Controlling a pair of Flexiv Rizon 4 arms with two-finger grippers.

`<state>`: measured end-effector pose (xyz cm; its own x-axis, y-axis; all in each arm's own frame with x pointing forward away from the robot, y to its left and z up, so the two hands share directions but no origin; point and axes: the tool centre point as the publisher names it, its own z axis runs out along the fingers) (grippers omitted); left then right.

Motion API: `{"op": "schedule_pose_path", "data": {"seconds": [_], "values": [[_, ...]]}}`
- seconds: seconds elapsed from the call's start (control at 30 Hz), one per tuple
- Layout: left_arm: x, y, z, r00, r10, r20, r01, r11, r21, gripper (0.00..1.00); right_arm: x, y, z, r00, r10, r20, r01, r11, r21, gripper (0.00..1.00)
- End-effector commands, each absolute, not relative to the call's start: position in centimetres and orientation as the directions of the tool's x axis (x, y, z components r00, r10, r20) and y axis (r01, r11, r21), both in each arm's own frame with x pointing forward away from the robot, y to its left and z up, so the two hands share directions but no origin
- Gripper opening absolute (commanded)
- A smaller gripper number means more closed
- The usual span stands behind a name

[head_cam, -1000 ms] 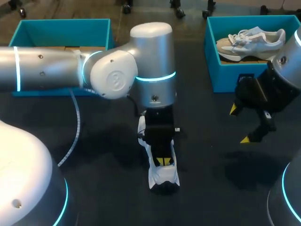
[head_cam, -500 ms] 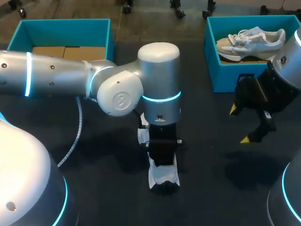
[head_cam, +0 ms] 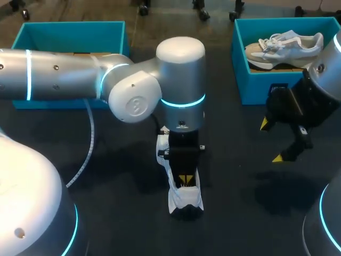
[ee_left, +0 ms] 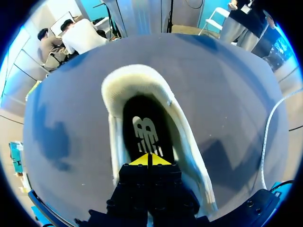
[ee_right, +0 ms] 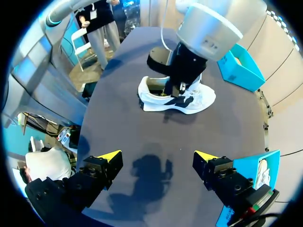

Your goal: Take the shoe out of the shoebox, open the shoe tongue, remove and reinsert the insole, then place the shoe into the shoebox

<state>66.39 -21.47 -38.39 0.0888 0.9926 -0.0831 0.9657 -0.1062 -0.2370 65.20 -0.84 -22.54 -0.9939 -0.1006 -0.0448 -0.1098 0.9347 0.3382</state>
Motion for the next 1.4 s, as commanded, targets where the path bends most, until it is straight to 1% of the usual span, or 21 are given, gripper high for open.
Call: {"op": "schedule_pose_path", "data": {"seconds": [0.03, 0.17, 0.37, 0.53, 0.77, 0.97, 1.17, 1.23, 1.4], "values": [[65.6, -20.9, -36.8, 0.091, 0.989, -0.117, 0.967, -0.116, -0.226, 0.0, 65.3, -0.8, -22.6, -0.994, -0.102, -0.043, -0.11, 0.935, 0.336, 1.0], [64.8, -21.4, -36.6, 0.097, 0.986, -0.136, 0.959, -0.129, -0.251, 0.0, 65.3, -0.8, -22.6, -0.994, -0.102, -0.043, -0.11, 0.935, 0.336, 1.0], [63.6, -21.8, -37.4, 0.137, 0.985, -0.107, 0.944, -0.163, -0.286, 0.0, 65.3, -0.8, -22.6, -0.994, -0.102, -0.043, -0.11, 0.935, 0.336, 1.0], [63.7, -21.9, -39.1, 0.134, 0.989, -0.068, 0.953, -0.147, -0.264, 0.0, 65.3, -0.8, -22.6, -0.994, -0.102, -0.043, -0.11, 0.935, 0.336, 1.0], [65.4, -21.0, -40.6, 0.107, 0.993, -0.041, 0.964, -0.114, -0.24, 0.0, 65.3, -0.8, -22.6, -0.994, -0.102, -0.043, -0.11, 0.935, 0.336, 1.0], [66.4, -20.2, -39.9, 0.09, 0.995, -0.046, 0.968, -0.098, -0.231, 0.0, 65.3, -0.8, -22.6, -0.994, -0.102, -0.043, -0.11, 0.935, 0.336, 1.0], [65.7, -20.6, -37.9, 0.125, 0.988, -0.095, 0.958, -0.145, -0.249, 0.0, 65.3, -0.8, -22.6, -0.994, -0.102, -0.043, -0.11, 0.935, 0.336, 1.0], [65.4, -20.9, -36.9, 0.126, 0.986, -0.113, 0.947, -0.154, -0.282, 0.0, 65.3, -0.8, -22.6, -0.994, -0.102, -0.043, -0.11, 0.935, 0.336, 1.0], [65.4, -20.9, -36.9, 0.126, 0.986, -0.113, 0.947, -0.154, -0.282, 0.0, 65.3, -0.8, -22.6, -0.994, -0.102, -0.043, -0.11, 0.935, 0.336, 1.0]]}}
